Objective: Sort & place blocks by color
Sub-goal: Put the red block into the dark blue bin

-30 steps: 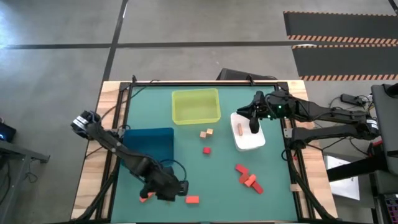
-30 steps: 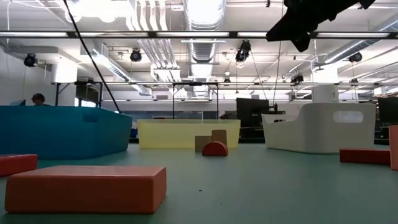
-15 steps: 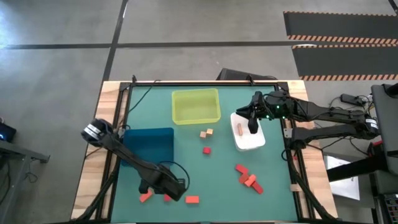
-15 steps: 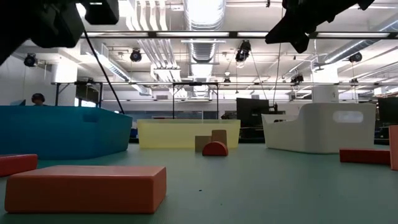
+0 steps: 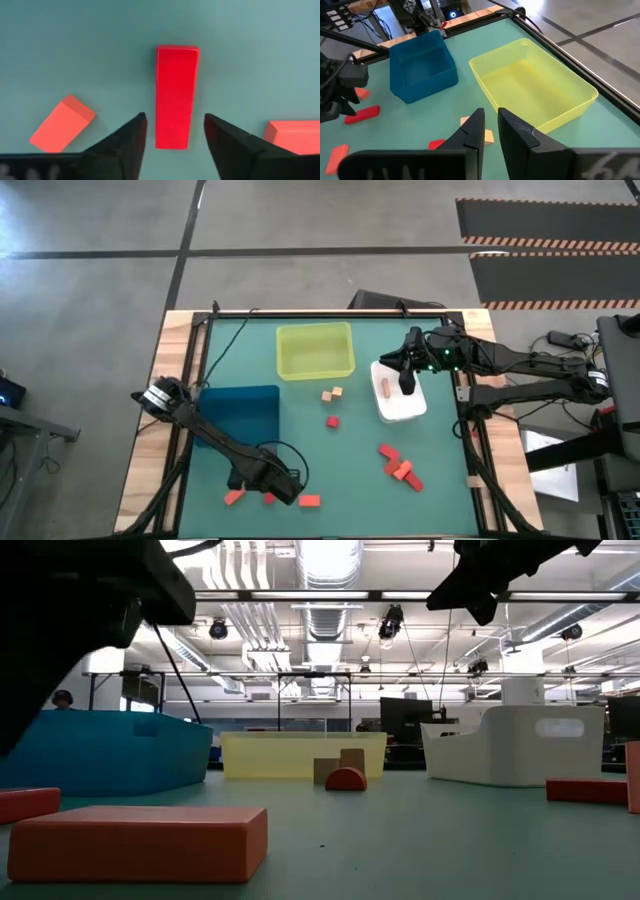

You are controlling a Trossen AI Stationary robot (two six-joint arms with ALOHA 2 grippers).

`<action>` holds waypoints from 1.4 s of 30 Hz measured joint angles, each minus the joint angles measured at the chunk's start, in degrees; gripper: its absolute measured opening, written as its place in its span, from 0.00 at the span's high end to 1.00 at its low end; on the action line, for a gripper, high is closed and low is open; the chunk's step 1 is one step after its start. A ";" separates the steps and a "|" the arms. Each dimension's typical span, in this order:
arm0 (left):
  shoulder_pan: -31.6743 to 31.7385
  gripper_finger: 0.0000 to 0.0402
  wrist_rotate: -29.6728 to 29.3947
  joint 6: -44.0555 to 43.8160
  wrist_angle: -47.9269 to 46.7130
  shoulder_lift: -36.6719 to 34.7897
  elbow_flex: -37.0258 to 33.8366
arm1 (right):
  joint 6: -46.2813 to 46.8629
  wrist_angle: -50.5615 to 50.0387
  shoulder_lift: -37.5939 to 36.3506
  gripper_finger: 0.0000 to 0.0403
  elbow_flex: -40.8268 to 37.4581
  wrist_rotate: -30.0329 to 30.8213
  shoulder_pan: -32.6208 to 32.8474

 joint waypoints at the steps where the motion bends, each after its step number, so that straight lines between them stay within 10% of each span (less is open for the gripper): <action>1: 0.00 0.50 -0.02 0.05 0.05 0.40 0.00 | -0.01 -0.04 0.00 0.89 0.00 0.00 0.00; 25: 0.00 0.43 -1.66 1.33 3.03 4.96 -0.04 | -1.53 -3.05 -0.02 0.89 0.00 0.00 0.00; 42: 0.00 0.72 -0.52 1.18 3.15 4.80 -0.04 | -1.51 -3.03 -0.01 0.89 0.00 0.00 0.00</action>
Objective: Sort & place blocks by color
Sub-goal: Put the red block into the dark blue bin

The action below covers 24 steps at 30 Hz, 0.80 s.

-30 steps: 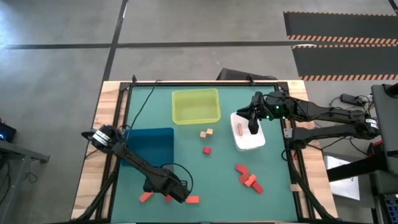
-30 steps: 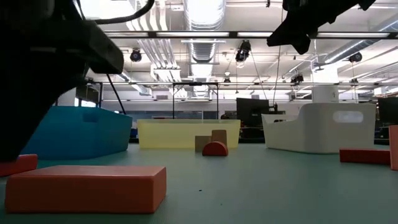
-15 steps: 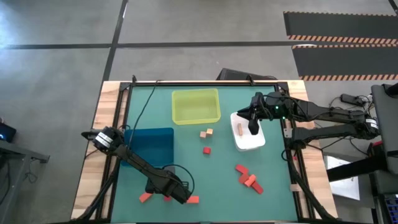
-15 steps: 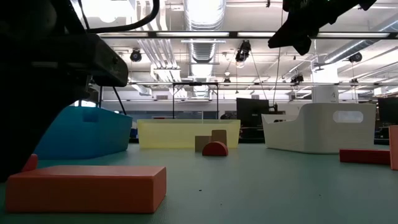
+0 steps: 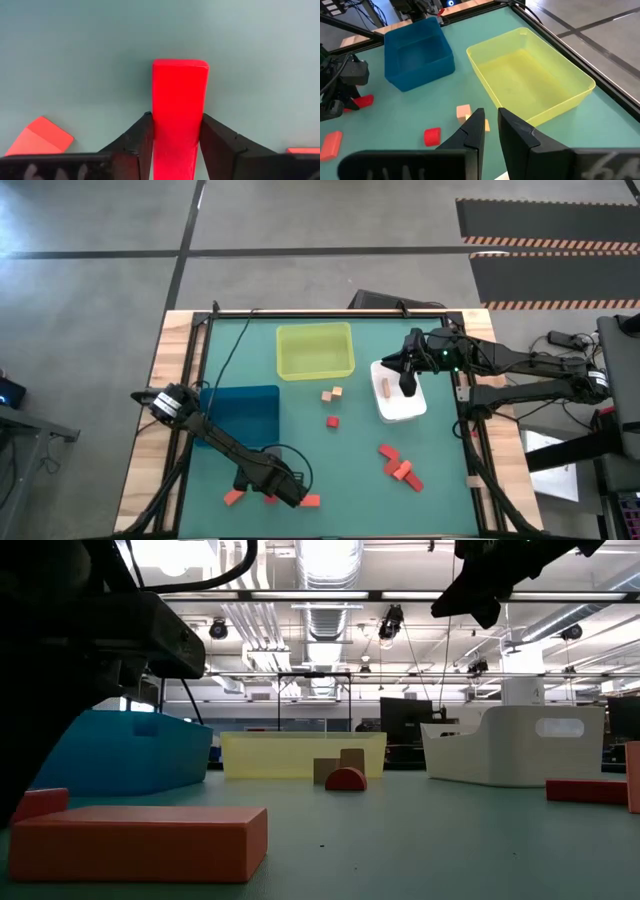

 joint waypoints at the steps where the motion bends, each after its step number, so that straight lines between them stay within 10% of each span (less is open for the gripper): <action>1: 0.00 0.72 0.43 0.07 -0.02 -0.09 0.00 | 0.00 0.00 0.00 0.89 0.00 0.00 0.00; 8: -0.07 0.68 2.59 5.63 -0.42 -4.55 1.70 | 0.00 0.00 -0.01 0.89 0.00 0.04 0.00; 24: 1.71 0.67 16.08 51.67 -3.29 -25.27 7.50 | 0.50 0.09 -0.01 0.89 0.00 1.07 -0.04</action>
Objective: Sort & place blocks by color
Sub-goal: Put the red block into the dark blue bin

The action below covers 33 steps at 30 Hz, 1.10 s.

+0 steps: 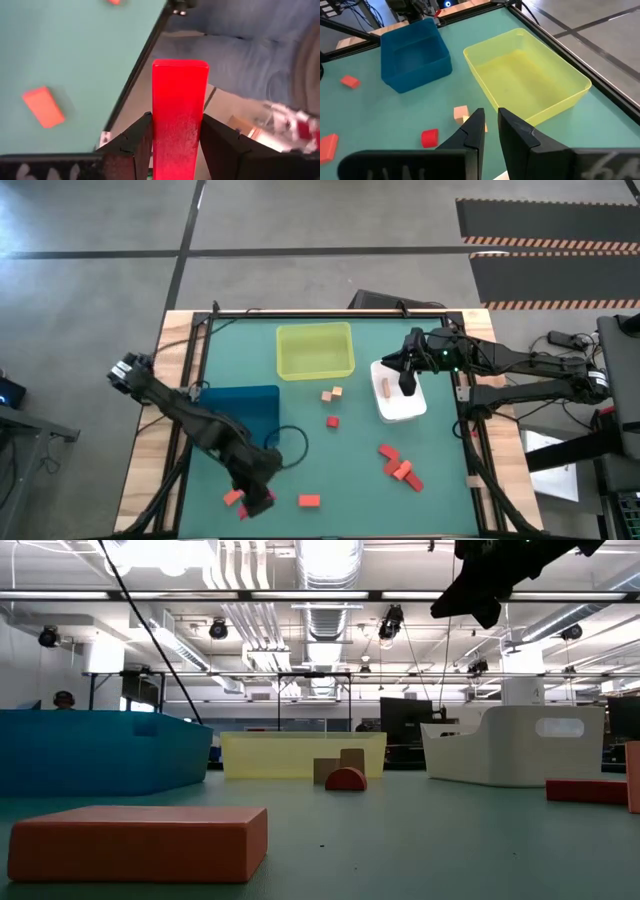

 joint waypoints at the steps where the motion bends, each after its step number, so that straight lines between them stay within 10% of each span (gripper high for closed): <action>1: 0.42 0.67 -0.02 2.10 -2.32 -1.24 0.00 | 0.33 0.07 0.00 0.89 0.00 0.46 0.00; 9: 7.12 0.71 -2.17 22.09 -22.01 -6.02 -0.07 | 3.34 0.22 0.02 0.89 0.00 4.76 0.00; 19: 12.43 0.71 -27.03 55.51 -29.12 -6.72 -3.90 | 10.17 2.54 -0.07 0.89 0.00 7.02 0.00; 33: 20.26 0.71 -28.18 59.09 -19.77 -16.45 -26.42 | 15.82 6.23 -0.07 0.89 0.02 11.69 0.00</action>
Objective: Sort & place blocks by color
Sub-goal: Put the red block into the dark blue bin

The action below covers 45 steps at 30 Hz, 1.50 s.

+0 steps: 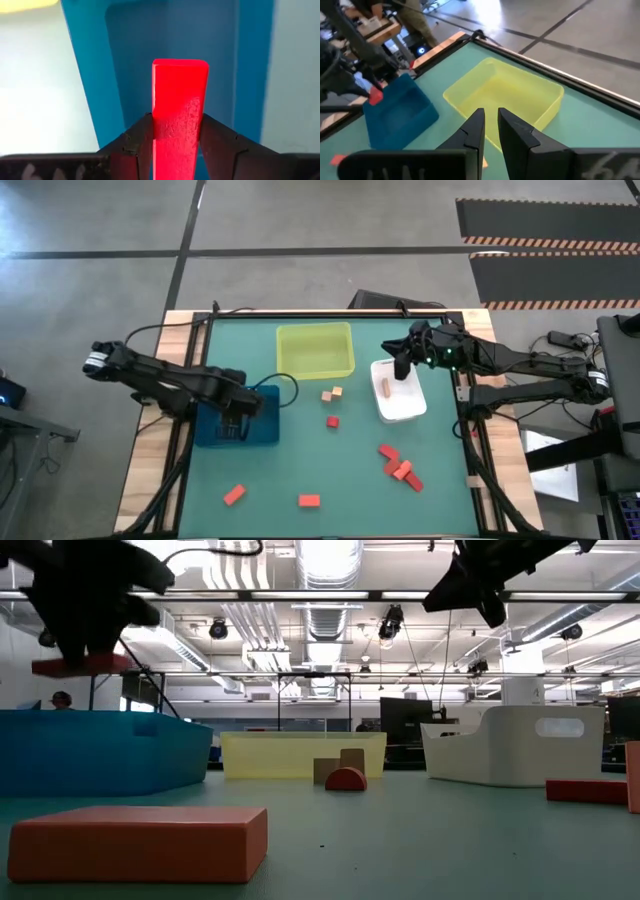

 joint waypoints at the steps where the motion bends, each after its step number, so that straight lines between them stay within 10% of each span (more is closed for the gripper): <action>1: 0.57 0.71 -0.01 0.01 0.69 -0.69 -1.52 | 0.17 -0.01 0.00 0.89 0.01 0.24 0.00; 18: 7.82 0.71 -0.47 3.55 12.53 -0.91 -17.38 | 3.34 -0.07 0.07 0.89 0.01 1.42 0.00; 45: 10.33 0.71 1.41 1.78 20.17 12.05 -17.47 | 3.39 -0.06 0.07 0.89 0.01 3.83 0.02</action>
